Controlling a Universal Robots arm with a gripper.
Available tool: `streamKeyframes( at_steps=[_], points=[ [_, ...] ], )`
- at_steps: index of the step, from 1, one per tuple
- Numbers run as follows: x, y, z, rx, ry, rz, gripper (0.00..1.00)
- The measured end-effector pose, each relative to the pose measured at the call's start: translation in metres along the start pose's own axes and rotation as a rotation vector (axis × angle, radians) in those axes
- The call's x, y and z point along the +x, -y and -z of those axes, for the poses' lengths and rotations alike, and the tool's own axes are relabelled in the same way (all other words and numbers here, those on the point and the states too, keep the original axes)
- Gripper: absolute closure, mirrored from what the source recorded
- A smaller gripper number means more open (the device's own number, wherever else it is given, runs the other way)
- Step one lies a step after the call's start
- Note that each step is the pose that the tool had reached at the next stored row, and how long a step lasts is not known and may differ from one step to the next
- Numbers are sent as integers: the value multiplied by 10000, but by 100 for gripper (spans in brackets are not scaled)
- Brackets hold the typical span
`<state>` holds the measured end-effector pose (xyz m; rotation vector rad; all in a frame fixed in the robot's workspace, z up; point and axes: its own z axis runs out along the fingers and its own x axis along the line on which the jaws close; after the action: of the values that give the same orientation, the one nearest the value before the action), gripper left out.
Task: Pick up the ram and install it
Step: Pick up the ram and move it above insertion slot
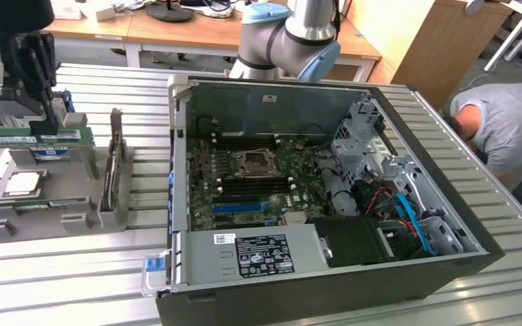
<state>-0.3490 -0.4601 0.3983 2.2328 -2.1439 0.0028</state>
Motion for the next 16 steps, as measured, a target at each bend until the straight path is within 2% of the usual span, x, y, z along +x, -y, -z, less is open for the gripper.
streamKeyframes(
  at_steps=[16],
  points=[
    [20, 479, 15, -8, 0, 1, 88]
  ],
)
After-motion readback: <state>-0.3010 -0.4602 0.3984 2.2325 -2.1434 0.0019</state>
